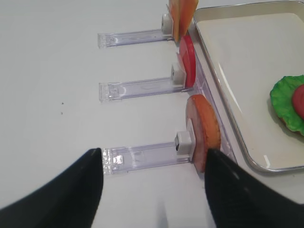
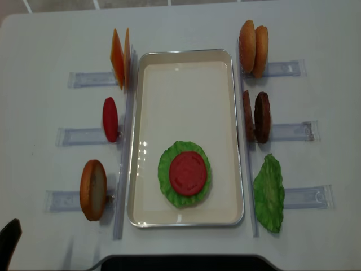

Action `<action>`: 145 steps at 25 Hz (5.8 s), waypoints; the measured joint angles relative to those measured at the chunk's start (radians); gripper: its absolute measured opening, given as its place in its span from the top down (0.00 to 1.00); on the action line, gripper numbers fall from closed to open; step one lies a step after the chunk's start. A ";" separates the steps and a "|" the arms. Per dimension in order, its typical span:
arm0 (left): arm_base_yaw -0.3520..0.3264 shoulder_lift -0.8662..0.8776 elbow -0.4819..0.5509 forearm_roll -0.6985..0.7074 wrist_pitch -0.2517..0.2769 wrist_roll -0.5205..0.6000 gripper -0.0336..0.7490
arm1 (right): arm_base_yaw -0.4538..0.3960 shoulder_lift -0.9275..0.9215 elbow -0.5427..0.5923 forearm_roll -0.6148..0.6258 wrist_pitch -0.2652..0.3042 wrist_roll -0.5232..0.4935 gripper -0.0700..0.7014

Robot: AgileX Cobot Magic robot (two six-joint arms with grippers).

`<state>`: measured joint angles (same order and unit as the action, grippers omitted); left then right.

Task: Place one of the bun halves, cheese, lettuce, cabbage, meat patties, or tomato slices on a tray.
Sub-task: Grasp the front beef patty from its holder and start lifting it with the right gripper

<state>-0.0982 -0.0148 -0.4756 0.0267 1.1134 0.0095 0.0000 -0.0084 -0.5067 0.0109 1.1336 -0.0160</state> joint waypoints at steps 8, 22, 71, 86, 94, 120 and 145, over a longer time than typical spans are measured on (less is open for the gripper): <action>0.000 0.000 0.000 0.000 0.000 0.000 0.30 | 0.000 0.000 0.000 0.000 0.000 0.000 0.40; 0.000 0.000 0.000 0.001 0.000 0.000 0.30 | 0.000 0.000 0.000 0.000 0.000 0.000 0.40; 0.000 0.000 0.000 0.001 0.000 0.000 0.30 | 0.000 0.000 0.000 0.000 0.000 0.000 0.17; 0.000 0.000 0.000 0.001 0.000 0.000 0.30 | 0.000 0.000 0.000 0.000 0.000 0.000 0.18; 0.000 0.000 0.000 0.001 0.000 0.000 0.30 | 0.000 0.000 0.000 0.000 0.000 0.000 0.18; 0.000 0.000 0.000 0.001 0.000 0.000 0.30 | 0.000 0.000 0.000 -0.002 -0.006 0.000 0.18; 0.000 0.000 0.000 0.001 0.000 0.000 0.30 | 0.000 0.573 -0.165 -0.001 0.006 0.039 0.19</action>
<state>-0.0982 -0.0148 -0.4756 0.0275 1.1134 0.0095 0.0000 0.5647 -0.6719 0.0102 1.1392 0.0230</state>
